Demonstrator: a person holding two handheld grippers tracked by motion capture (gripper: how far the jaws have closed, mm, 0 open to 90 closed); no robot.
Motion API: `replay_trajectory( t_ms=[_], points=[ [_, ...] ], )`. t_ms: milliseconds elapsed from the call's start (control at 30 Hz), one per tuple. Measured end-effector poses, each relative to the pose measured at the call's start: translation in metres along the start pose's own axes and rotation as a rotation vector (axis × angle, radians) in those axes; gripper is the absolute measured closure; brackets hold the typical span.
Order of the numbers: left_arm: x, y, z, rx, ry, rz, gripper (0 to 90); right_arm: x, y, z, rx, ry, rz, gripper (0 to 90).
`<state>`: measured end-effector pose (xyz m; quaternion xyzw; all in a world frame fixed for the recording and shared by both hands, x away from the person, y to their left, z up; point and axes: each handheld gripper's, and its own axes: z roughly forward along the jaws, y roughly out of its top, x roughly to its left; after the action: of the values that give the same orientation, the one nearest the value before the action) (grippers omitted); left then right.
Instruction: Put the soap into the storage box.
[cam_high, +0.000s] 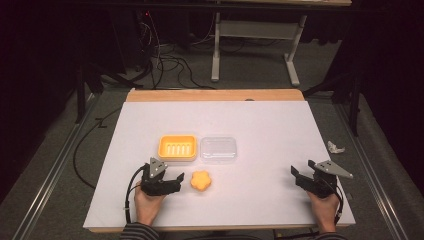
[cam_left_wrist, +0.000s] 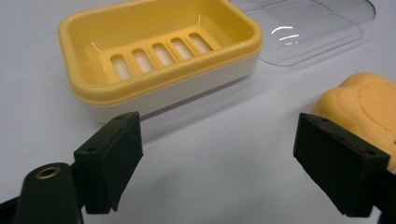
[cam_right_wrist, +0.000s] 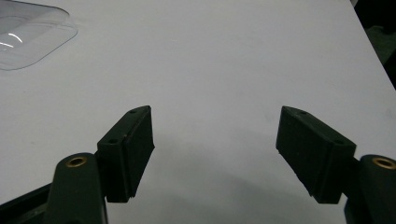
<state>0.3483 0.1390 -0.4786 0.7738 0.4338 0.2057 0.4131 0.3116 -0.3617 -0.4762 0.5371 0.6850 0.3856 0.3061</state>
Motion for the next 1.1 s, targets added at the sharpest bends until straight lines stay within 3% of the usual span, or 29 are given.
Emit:
replay_trajectory(
  t_ms=[400, 500, 700, 867, 1100],
  points=[
    [-0.010, 0.009, -0.011, -0.050, -0.028, 0.013, 17.1, 0.000, 0.000, 0.000, 0.001, 0.001, 0.000, 27.9],
    [-0.014, 0.010, -0.012, -0.040, -0.047, 0.017, 16.7, 0.000, 0.000, 0.000, 0.000, 0.001, 0.000, 27.9],
    [-0.020, 0.012, -0.013, -0.029, -0.033, -0.001, 15.7, 0.000, 0.000, 0.000, 0.002, 0.000, -0.001, 27.9],
    [-0.027, 0.015, -0.013, -0.023, -0.069, 0.013, 15.6, 0.000, 0.000, 0.000, 0.003, -0.002, -0.001, 27.9],
    [-0.035, 0.019, -0.011, -0.006, -0.073, 0.032, 15.8, 0.000, 0.000, 0.000, 0.004, -0.002, -0.001, 28.0]
  ],
)
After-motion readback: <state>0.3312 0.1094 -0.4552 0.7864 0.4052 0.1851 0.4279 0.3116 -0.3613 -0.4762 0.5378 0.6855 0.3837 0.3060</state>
